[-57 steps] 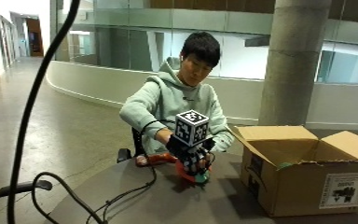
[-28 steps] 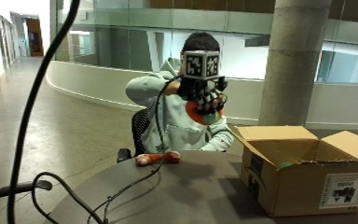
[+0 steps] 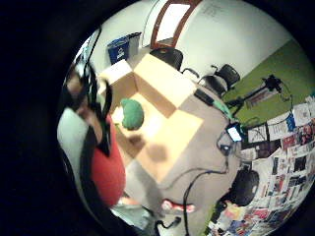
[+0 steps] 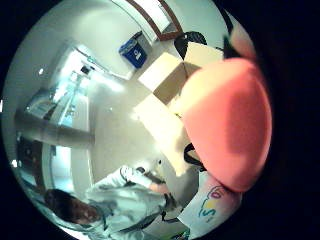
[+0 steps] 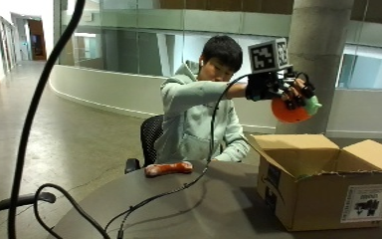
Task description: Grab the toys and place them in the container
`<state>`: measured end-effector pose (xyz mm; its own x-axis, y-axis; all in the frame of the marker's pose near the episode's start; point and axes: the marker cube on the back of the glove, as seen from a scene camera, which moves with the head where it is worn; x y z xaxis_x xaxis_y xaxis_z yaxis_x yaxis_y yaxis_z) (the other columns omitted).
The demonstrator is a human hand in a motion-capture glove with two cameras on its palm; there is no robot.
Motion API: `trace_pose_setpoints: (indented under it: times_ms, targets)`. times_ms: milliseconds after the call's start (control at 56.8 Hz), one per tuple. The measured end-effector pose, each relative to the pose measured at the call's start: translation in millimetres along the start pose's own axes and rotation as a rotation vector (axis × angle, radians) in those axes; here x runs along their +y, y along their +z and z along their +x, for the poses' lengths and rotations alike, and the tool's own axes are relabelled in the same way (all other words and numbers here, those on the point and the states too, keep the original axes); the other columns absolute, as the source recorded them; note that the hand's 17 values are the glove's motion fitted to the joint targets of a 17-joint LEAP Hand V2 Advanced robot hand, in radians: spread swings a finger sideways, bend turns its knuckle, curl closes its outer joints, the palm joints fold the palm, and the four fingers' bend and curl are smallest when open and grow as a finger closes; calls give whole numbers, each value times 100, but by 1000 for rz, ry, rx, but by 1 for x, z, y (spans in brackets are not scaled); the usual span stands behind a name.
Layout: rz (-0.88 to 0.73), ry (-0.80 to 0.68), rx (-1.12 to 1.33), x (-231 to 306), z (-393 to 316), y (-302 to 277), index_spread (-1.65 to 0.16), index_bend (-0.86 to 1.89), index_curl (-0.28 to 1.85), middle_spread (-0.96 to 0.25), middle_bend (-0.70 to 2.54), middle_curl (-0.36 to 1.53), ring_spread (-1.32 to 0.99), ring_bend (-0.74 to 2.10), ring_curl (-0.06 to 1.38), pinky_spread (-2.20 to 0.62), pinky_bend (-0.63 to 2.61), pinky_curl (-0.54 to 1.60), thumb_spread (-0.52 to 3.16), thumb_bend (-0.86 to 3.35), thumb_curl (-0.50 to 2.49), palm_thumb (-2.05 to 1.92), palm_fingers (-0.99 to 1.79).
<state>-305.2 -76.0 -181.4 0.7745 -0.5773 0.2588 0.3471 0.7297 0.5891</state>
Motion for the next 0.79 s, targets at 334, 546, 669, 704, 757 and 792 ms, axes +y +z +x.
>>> trace_pose_setpoints:
  times_ms: [334,546,669,704,757,792]
  targets:
    - [-181,-76,-30,19,-4,16,-27,5,36,-1,7,40,-7,22,35,-7,81,36,100,-4,60,12,-45]
    - [-182,-83,-19,63,12,-8,-25,7,26,1,11,32,-3,17,32,-3,68,32,108,-3,50,10,-33]
    - [-215,-81,81,92,44,-16,-24,7,23,0,13,30,-3,16,31,-2,65,32,109,-2,46,9,-29]
    - [-225,-80,112,101,57,-17,-24,7,22,0,14,30,-3,16,30,-2,64,32,109,-2,45,9,-29]
    - [-242,-69,150,118,69,-18,-24,8,21,0,14,29,-3,16,30,-2,63,32,110,-2,43,9,-28]
    - [-241,-69,239,120,97,-17,-24,8,21,0,14,29,-3,16,29,-2,62,32,110,-2,42,10,-27]
